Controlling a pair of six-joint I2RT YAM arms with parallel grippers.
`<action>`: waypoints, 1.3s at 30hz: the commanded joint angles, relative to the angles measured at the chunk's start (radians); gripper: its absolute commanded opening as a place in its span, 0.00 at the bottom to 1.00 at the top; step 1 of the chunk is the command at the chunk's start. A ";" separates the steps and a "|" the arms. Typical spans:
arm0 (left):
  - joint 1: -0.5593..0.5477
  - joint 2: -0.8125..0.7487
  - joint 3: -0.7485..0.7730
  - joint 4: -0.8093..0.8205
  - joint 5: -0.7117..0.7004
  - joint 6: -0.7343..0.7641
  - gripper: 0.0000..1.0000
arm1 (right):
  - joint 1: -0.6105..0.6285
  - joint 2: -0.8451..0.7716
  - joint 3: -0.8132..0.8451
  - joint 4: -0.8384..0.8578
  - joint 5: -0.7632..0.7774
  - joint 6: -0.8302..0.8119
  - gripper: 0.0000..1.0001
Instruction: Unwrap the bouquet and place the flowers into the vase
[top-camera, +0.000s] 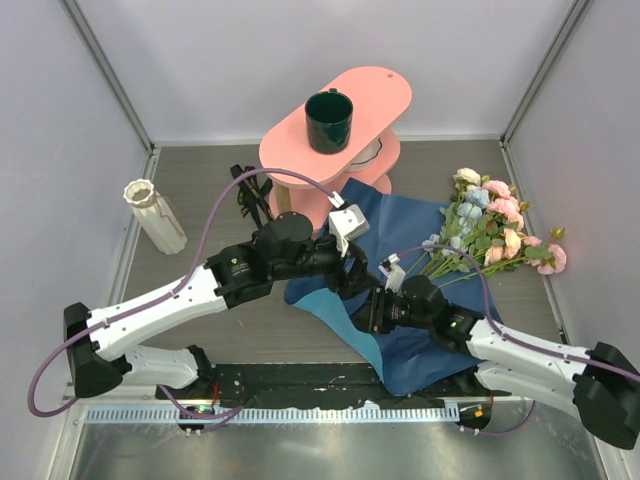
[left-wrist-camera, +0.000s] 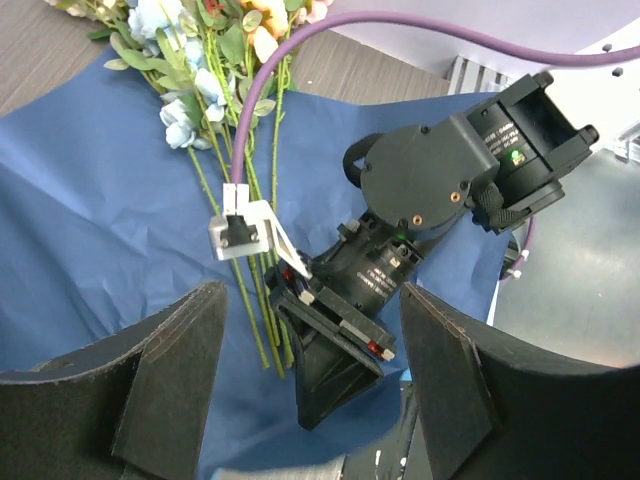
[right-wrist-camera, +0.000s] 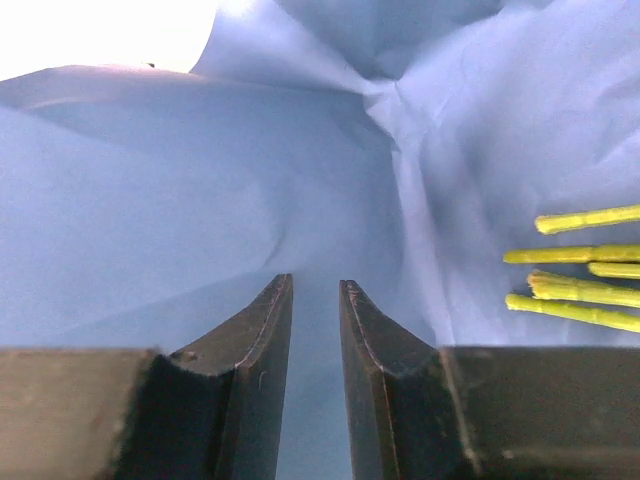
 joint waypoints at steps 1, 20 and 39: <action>-0.006 -0.007 0.035 0.007 -0.033 -0.011 0.73 | 0.049 0.091 -0.010 0.234 -0.002 0.057 0.32; -0.027 0.031 0.054 -0.031 -0.059 0.004 0.73 | 0.169 0.081 0.080 -0.049 0.329 -0.021 0.34; -0.075 0.072 0.092 -0.092 -0.110 0.026 0.77 | -0.291 -0.075 0.345 -0.663 0.794 0.037 0.63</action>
